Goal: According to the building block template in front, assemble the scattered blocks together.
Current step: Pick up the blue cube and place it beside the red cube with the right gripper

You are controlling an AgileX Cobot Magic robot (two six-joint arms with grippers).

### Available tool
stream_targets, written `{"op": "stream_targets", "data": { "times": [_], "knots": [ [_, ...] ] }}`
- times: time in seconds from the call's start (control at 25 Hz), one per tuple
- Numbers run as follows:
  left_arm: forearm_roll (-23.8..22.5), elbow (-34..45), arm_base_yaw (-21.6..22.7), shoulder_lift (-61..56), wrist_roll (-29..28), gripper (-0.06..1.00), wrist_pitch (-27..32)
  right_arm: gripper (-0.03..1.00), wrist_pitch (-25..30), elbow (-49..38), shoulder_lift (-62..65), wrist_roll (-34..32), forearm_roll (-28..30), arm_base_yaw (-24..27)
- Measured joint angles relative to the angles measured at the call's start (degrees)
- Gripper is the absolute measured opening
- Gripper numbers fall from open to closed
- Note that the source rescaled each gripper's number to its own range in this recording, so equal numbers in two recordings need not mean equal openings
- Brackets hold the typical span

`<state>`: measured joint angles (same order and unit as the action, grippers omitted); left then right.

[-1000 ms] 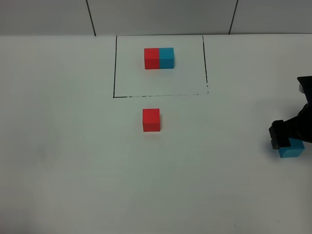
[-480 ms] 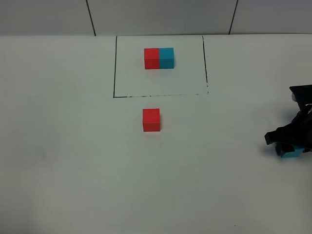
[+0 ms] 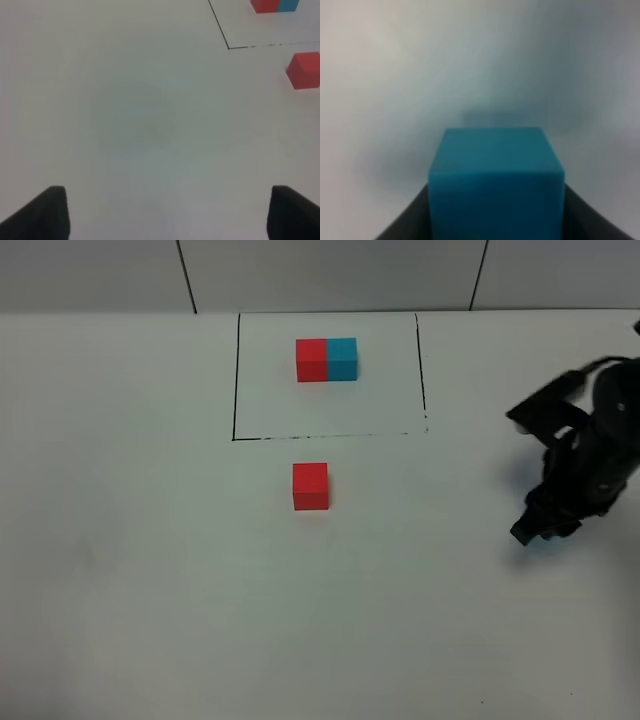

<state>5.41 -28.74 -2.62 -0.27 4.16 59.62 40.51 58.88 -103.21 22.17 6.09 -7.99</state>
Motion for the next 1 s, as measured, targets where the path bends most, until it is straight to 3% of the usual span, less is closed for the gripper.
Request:
{"op": "stream_targets", "data": {
  "times": [0.16, 0.44, 0.72, 1.0],
  "knots": [
    [0.0, 0.0, 0.0, 0.0, 0.0, 0.85, 0.0, 0.02, 4.7, 9.4, -2.7, 12.6, 1.0, -7.9],
    [0.0, 0.0, 0.0, 0.0, 0.0, 0.85, 0.0, 0.02, 15.9, 22.7, -10.0, 20.8, 1.8, -11.6],
    [0.0, 0.0, 0.0, 0.0, 0.0, 0.85, 0.0, 0.02, 17.1, 24.0, -10.4, 29.5, 1.8, -13.7],
    [0.0, 0.0, 0.0, 0.0, 0.0, 0.85, 0.0, 0.02, 16.0, 24.0, -10.6, 34.1, 1.5, -14.6]
  ]
}}
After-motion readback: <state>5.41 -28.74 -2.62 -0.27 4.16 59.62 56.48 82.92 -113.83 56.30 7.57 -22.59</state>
